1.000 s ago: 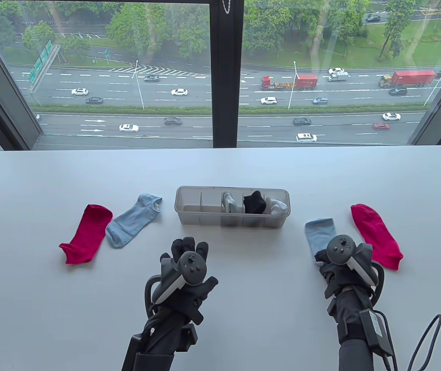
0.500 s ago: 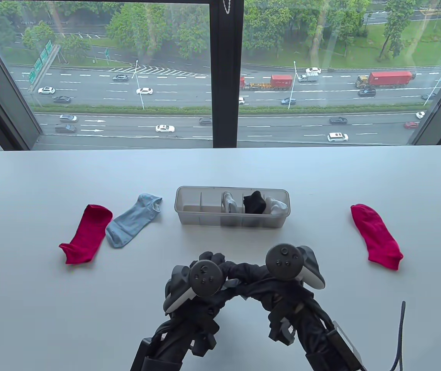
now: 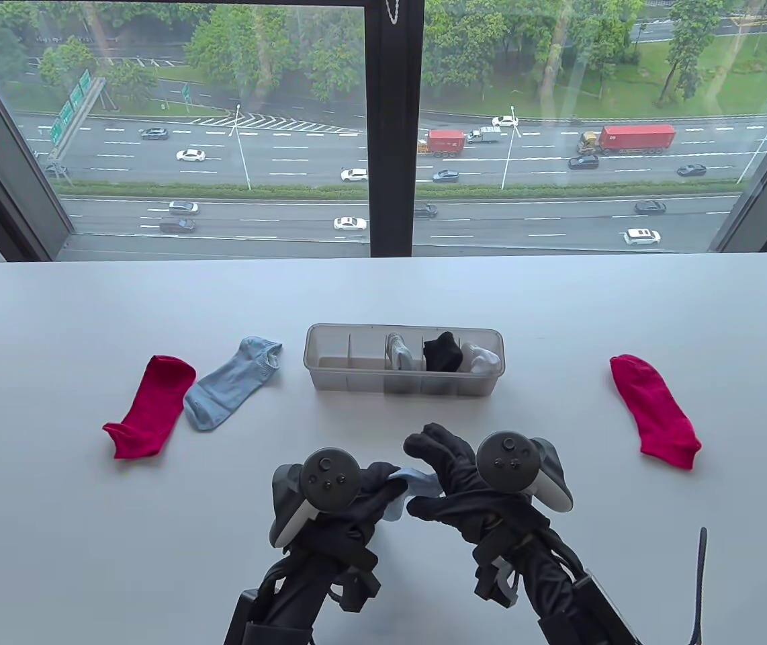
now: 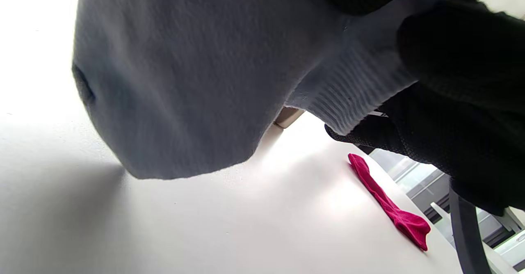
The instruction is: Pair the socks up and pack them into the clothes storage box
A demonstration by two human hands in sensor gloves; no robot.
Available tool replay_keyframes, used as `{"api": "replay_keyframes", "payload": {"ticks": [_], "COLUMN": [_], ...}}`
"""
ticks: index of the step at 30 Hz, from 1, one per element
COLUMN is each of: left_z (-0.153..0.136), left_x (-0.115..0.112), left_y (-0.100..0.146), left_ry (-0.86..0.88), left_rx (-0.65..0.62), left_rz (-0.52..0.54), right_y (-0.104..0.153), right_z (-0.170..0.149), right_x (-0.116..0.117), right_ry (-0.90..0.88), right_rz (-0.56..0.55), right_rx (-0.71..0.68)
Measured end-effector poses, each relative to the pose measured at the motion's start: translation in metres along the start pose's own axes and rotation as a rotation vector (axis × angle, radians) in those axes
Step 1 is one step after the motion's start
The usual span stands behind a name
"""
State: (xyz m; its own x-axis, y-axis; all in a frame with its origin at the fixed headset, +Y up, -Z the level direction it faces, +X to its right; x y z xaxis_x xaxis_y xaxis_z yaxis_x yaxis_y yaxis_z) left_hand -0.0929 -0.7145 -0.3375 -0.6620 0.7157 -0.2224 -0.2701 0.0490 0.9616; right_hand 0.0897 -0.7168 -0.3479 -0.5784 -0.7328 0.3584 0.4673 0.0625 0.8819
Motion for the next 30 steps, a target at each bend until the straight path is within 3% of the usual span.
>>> {"api": "replay_keyframes", "payload": {"ticks": [2, 4, 6, 9, 12, 13, 16, 20, 24, 27, 30], "left_z": [-0.004, -0.005, 0.001, 0.013, 0.017, 0.014, 0.005, 0.008, 0.015, 0.009, -0.002], "left_x": [0.001, 0.001, 0.001, -0.003, 0.013, 0.016, 0.021, 0.017, 0.022, 0.012, -0.011], "left_y": [-0.001, -0.001, 0.0, 0.003, 0.007, 0.007, 0.008, 0.005, 0.005, 0.001, -0.005], "left_ry": [0.021, 0.046, 0.039, 0.032, 0.005, 0.041, 0.087, 0.147, 0.274, 0.129, -0.11], "left_rx": [0.016, 0.015, -0.018, -0.081, -0.077, -0.065, -0.032, -0.051, -0.072, -0.014, 0.066], "left_rz": [-0.017, -0.031, -0.019, -0.055, 0.129, 0.147, 0.14, 0.098, 0.042, -0.012, -0.048], "right_y": [0.002, 0.004, 0.007, 0.006, 0.003, 0.003, 0.005, 0.006, 0.011, 0.006, -0.008], "right_z": [-0.007, -0.008, -0.005, 0.006, 0.01, 0.009, -0.001, -0.006, 0.015, 0.007, -0.024], "right_x": [-0.008, -0.013, -0.021, -0.014, -0.009, -0.009, -0.015, -0.012, -0.029, -0.025, -0.004], "right_ry": [-0.021, -0.088, -0.018, 0.063, 0.056, 0.081, 0.008, -0.29, -0.219, -0.187, -0.003], "right_rz": [-0.101, -0.118, -0.186, -0.108, -0.139, -0.125, -0.168, -0.132, -0.21, -0.177, -0.127], "right_rx": [0.021, 0.008, 0.017, -0.047, 0.004, 0.004, 0.023, 0.003, -0.052, 0.008, 0.165]}}
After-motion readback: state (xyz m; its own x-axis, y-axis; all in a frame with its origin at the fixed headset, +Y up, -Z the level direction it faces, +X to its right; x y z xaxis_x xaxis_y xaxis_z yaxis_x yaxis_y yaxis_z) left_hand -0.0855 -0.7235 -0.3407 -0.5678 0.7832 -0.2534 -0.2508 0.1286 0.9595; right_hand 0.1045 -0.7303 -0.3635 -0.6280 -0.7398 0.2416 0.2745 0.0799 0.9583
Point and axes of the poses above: the tracker on the back of each hand, its own z axis roughly to the thumb side, its own y axis roughly from the fingertips to the wrist, x = y × z, the point moved 5 cm from there along -y, roughly from the wrist to the fingertips, and after that the axes turned 5 degrees about y, right-handed, at the moved point
